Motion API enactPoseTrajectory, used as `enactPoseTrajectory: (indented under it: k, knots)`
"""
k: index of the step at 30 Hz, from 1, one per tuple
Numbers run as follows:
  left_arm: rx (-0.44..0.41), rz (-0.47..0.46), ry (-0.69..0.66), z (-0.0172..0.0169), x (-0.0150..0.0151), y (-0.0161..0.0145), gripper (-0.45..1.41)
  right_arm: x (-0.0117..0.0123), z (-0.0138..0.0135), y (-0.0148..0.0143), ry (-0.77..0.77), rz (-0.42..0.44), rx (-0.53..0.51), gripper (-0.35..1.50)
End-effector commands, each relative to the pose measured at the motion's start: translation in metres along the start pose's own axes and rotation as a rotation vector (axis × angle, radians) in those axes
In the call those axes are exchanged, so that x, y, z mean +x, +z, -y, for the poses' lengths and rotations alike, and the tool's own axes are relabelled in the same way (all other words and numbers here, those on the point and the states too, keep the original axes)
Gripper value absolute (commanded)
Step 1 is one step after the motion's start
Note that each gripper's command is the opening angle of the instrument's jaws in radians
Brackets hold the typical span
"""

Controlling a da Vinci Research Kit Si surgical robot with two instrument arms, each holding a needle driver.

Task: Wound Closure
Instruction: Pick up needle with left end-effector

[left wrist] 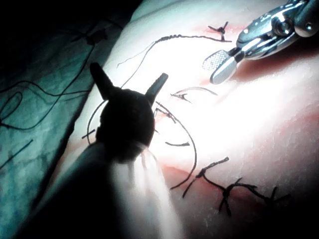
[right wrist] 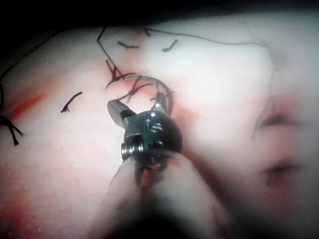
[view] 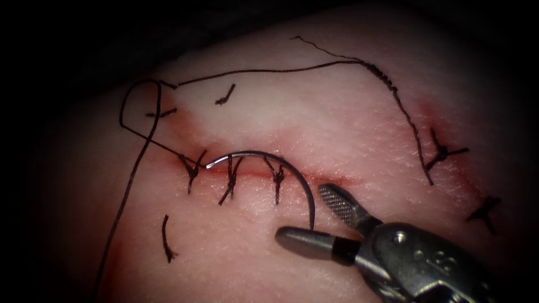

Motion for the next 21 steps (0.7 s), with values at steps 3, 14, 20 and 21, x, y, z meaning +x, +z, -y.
enactPoseTrajectory:
  k: [3,14,20,21]
  knots:
    - [0.017,-0.009,0.034,0.0023,0.0022,0.0037,0.67,0.0004,0.0004,0.0008,-0.009,-0.004,0.007,0.85]
    - [-0.09,0.012,-0.044,-0.0072,0.0068,0.0135,0.62,0.0003,-0.0014,-0.0008,-0.017,0.0,-0.008,0.86]
    - [-0.145,0.096,-0.145,-0.0133,0.0031,0.0162,0.67,0.0006,-0.0038,-0.0035,-0.026,0.007,-0.061,0.85]
    - [-0.153,0.114,-0.17,-0.0143,0.0023,0.0167,0.69,0.0006,-0.0043,-0.0039,-0.025,0.009,-0.067,0.85]
